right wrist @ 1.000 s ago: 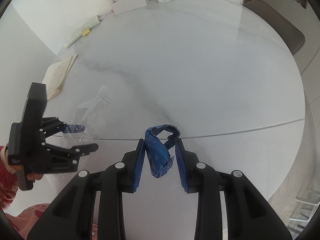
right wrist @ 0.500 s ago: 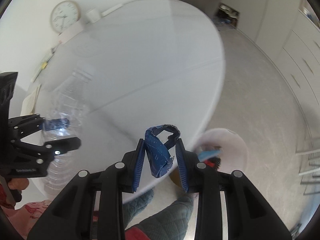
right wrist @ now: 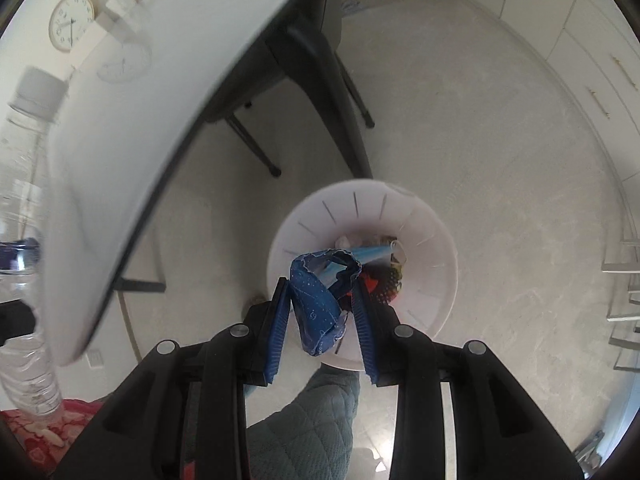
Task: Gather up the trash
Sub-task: 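Carry bottle and wrapper over the wastebasket and open the right tool to drop the wrapper, then open the left tool over the wastebasket to drop the bottle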
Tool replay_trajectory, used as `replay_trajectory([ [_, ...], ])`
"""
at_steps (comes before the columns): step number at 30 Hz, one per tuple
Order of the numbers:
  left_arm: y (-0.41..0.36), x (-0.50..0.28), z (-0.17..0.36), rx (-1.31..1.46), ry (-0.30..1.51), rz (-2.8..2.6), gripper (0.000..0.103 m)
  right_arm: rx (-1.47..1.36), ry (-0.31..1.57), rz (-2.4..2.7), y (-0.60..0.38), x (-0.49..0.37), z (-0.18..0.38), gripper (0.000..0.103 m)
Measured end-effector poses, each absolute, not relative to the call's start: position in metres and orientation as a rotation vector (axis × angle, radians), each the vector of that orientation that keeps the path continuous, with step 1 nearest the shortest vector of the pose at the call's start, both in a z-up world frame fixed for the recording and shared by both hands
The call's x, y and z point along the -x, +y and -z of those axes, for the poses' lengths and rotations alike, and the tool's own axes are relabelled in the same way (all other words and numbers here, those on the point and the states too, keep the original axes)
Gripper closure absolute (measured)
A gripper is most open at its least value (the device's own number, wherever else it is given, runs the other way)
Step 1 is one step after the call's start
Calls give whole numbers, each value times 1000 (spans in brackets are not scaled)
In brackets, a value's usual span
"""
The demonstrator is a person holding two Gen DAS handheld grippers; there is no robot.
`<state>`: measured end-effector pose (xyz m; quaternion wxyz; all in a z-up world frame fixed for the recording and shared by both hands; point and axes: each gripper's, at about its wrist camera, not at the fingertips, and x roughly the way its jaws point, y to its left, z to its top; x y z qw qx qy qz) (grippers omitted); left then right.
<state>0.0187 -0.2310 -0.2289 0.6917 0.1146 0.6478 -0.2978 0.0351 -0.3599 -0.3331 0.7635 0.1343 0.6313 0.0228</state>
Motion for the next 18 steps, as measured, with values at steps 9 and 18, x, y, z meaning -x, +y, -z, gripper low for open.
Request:
replay_trajectory([
  [9, -281, -20, 255, -322, 1522, 681, 43, -336, 1413, -22, -412, -14, 363, 28],
  [18, -324, -35, 347, -395, 1756, 715, 43, -424, 1334, 185, -498, 27, 328, 19],
])
